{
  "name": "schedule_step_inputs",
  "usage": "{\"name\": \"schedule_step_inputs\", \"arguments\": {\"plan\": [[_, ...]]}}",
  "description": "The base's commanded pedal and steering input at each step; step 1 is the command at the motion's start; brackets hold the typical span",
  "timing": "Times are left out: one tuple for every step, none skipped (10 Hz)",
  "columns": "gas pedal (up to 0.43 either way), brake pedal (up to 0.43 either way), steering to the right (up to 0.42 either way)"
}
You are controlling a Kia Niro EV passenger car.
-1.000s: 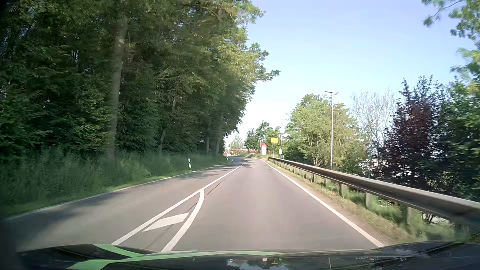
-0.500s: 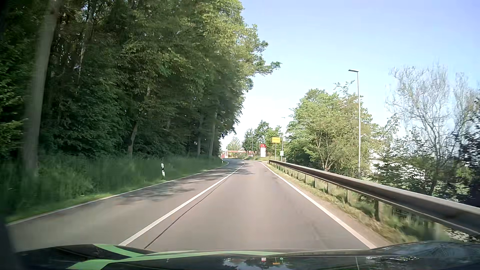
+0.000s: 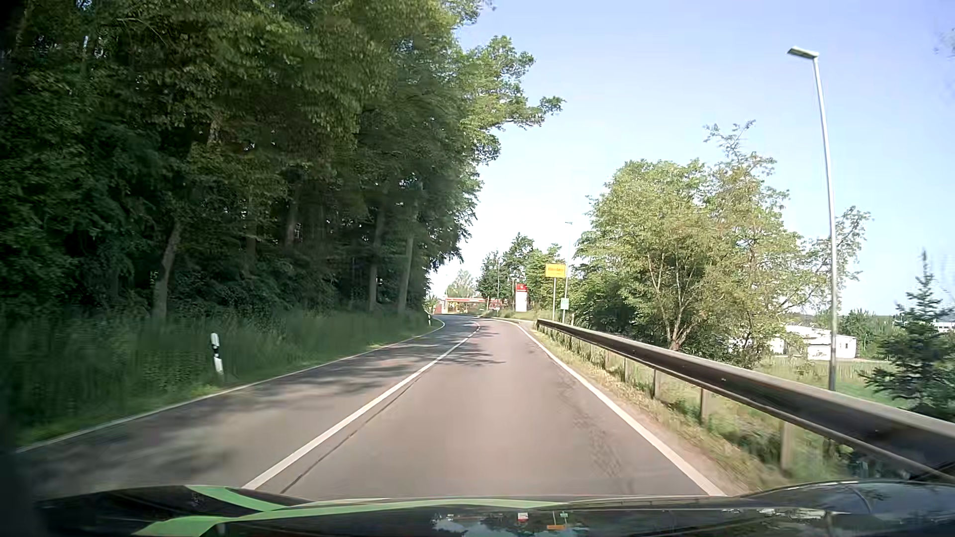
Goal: Follow the waypoints while adhering to traffic rules and regulations
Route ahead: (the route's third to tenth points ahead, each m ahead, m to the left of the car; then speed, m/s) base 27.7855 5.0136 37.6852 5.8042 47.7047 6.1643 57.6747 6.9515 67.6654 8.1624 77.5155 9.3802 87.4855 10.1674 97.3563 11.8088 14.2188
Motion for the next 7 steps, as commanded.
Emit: {"name": "schedule_step_inputs", "arguments": {"plan": [[0.079,0.0,-0.004],[0.087,0.0,-0.005],[0.087,0.0,-0.008],[0.087,0.0,-0.013],[0.098,0.0,-0.015],[0.098,0.0,-0.012],[0.098,0.0,-0.01]]}}
